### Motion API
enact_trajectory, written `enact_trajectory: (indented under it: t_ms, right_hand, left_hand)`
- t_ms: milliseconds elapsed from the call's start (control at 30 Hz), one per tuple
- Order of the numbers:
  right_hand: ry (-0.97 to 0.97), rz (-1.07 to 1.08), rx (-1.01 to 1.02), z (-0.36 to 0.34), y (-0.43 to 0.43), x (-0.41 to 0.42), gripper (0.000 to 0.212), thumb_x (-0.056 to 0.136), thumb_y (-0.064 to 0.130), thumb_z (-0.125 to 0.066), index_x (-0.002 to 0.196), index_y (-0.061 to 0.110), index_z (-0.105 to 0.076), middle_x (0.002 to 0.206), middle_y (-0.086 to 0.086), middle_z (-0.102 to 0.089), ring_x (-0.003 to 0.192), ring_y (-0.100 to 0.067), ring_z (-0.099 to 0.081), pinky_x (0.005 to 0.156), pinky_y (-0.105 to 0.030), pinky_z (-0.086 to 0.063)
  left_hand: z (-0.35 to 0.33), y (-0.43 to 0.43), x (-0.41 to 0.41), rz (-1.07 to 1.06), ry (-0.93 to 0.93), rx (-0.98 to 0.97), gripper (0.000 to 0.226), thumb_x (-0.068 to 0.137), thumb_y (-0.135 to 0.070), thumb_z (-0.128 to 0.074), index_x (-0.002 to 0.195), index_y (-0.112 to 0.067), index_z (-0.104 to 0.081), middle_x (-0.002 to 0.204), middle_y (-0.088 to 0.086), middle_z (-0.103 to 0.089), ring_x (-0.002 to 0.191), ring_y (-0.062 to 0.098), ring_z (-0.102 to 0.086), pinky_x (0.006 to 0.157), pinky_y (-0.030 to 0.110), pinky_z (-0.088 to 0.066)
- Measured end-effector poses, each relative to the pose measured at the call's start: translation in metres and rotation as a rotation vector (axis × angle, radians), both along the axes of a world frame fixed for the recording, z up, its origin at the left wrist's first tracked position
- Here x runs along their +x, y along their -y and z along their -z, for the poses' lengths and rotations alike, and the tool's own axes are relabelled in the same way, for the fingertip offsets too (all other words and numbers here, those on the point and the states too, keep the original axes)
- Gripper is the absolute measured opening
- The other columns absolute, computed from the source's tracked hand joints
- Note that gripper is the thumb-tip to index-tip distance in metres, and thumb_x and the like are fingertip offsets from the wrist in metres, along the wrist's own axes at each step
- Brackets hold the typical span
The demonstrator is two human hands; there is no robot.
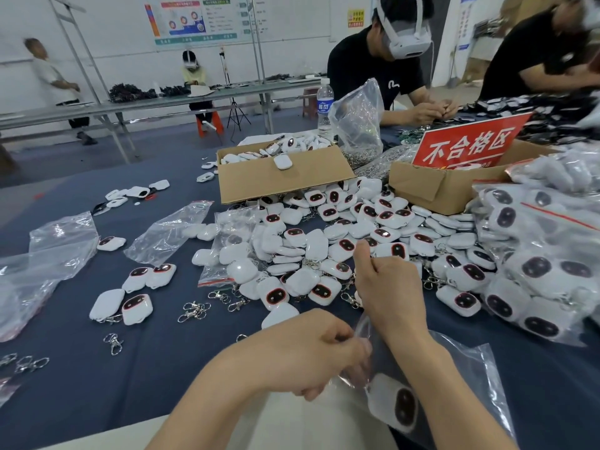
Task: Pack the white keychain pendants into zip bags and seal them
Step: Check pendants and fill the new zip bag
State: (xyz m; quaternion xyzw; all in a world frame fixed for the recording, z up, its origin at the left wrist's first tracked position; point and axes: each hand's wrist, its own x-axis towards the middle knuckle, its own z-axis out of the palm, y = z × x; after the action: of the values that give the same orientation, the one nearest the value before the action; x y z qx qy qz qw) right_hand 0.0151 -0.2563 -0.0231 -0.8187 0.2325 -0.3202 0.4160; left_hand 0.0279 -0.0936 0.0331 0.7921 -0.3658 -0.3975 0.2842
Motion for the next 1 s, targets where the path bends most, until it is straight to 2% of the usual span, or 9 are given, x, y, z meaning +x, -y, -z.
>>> enact_trajectory:
  t_ms: [100,300,400,500,567,667,733,833,1000]
  right_hand:
    - [-0.013,-0.056,0.067,0.001,0.000,0.001,0.074,0.101,0.046,-0.041,0.045,-0.002,-0.048,0.045,-0.016,-0.051,0.047,-0.036,-0.049,0.051,-0.039,-0.044]
    - [-0.119,-0.316,0.108,0.001,-0.008,0.000,0.065,0.103,0.052,-0.041,0.052,0.019,-0.065,0.044,0.004,-0.059,0.040,-0.005,-0.050,0.056,-0.022,-0.038]
    - [-0.170,-0.414,0.172,0.001,-0.013,-0.001,0.064,0.101,0.060,-0.040,0.062,0.021,-0.072,0.054,0.002,-0.067,0.049,-0.005,-0.058,0.061,-0.024,-0.045]
    - [-0.149,-0.425,0.222,-0.001,-0.015,-0.001,0.053,0.101,0.056,-0.043,0.071,0.022,-0.071,0.066,0.005,-0.071,0.052,-0.006,-0.062,0.062,-0.025,-0.050]
    - [-0.139,-0.429,0.236,-0.001,-0.016,-0.002,0.039,0.101,0.051,-0.046,0.081,0.028,-0.071,0.074,0.010,-0.072,0.055,-0.006,-0.064,0.060,-0.023,-0.049]
    - [-0.123,-0.452,0.238,0.000,-0.016,-0.002,0.022,0.100,0.046,-0.050,0.096,0.035,-0.069,0.090,0.017,-0.071,0.064,-0.008,-0.068,0.064,-0.025,-0.052]
    - [-0.084,-0.495,0.297,-0.002,-0.016,0.000,0.020,0.100,0.043,-0.052,0.099,0.036,-0.070,0.095,0.016,-0.071,0.070,-0.008,-0.069,0.063,-0.027,-0.056]
    - [0.008,-0.554,0.384,-0.006,-0.018,0.003,0.024,0.104,0.035,-0.052,0.096,0.033,-0.075,0.085,0.003,-0.073,0.072,-0.008,-0.067,0.057,-0.025,-0.055]
    - [0.011,-0.586,0.403,-0.001,-0.021,0.006,0.031,0.104,0.025,-0.054,0.088,0.040,-0.075,0.070,0.006,-0.068,0.070,-0.007,-0.065,0.062,-0.024,-0.055]
  left_hand:
    - [-0.004,-0.004,-0.001,0.032,-0.068,-0.014,0.040,0.104,-0.050,-0.046,0.095,-0.018,-0.068,0.053,0.003,-0.059,0.041,0.013,-0.046,0.045,0.017,-0.040]
    - [-0.010,-0.015,0.027,-0.429,0.084,-0.297,0.023,0.103,-0.033,-0.052,0.100,-0.021,-0.071,0.094,-0.012,-0.075,0.048,0.010,-0.058,0.047,0.021,-0.050]
    - [0.002,-0.028,0.040,-0.400,0.471,0.008,0.017,0.096,-0.045,-0.058,0.098,-0.029,-0.062,0.096,-0.011,-0.064,0.077,0.003,-0.060,0.068,0.021,-0.051]
    - [0.017,-0.030,0.041,-0.224,0.552,0.313,0.046,0.091,-0.053,-0.064,0.128,-0.032,-0.047,0.123,-0.005,-0.045,0.113,0.013,-0.052,0.094,0.029,-0.045]
    - [0.021,-0.028,0.040,-0.203,0.641,0.322,0.043,0.097,-0.046,-0.058,0.133,-0.029,-0.045,0.125,0.000,-0.046,0.115,0.020,-0.051,0.095,0.031,-0.043]
    - [0.016,-0.029,0.046,-0.301,0.587,0.030,0.020,0.105,-0.035,-0.046,0.108,-0.021,-0.060,0.096,-0.003,-0.065,0.092,0.020,-0.064,0.078,0.026,-0.047]
    - [0.014,-0.026,0.050,-0.487,0.277,-0.312,0.024,0.107,-0.026,-0.046,0.096,-0.024,-0.067,0.082,-0.008,-0.072,0.077,0.013,-0.070,0.067,0.015,-0.050]
    - [0.022,-0.010,0.046,-0.635,-0.082,-0.691,0.025,0.107,-0.015,-0.047,0.108,-0.018,-0.072,0.099,0.001,-0.077,0.083,0.012,-0.074,0.073,0.017,-0.057]
    - [0.053,0.000,0.038,-0.701,-0.142,-0.882,0.027,0.106,-0.017,-0.050,0.105,-0.021,-0.077,0.107,0.009,-0.076,0.100,0.026,-0.074,0.080,0.025,-0.059]
